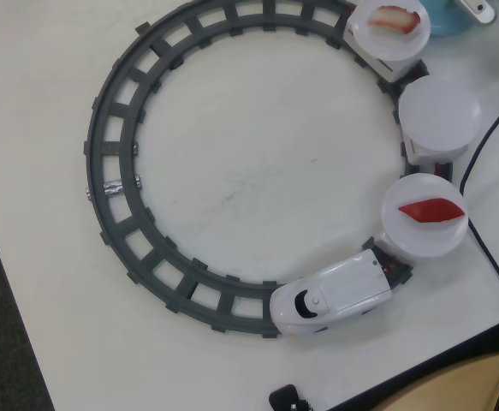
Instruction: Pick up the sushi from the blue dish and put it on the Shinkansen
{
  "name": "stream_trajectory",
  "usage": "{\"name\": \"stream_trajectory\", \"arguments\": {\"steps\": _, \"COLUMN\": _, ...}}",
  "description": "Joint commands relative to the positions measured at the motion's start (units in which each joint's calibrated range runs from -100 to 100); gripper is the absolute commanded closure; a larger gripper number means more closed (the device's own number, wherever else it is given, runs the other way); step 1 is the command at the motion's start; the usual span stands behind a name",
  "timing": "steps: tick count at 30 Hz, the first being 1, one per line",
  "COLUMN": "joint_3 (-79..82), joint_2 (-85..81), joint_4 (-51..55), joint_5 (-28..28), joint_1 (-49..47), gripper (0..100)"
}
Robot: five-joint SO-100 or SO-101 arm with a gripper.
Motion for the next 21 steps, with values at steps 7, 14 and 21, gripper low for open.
{"name": "stream_trajectory", "arguments": {"steps": 7, "joint_3": -5.6, "joint_2": 2.6, "joint_4": -0.5, "joint_5": 0.6, "joint_1": 0.5, "gripper": 84}}
{"name": "stream_trajectory", "arguments": {"steps": 14, "joint_3": -5.8, "joint_2": 3.0, "joint_4": -0.2, "joint_5": 0.2, "joint_1": 1.5, "gripper": 98}}
{"name": "stream_trajectory", "arguments": {"steps": 21, "joint_3": -5.0, "joint_2": -3.8, "joint_4": 3.6, "joint_5": -1.5, "joint_1": 4.1, "gripper": 98}}
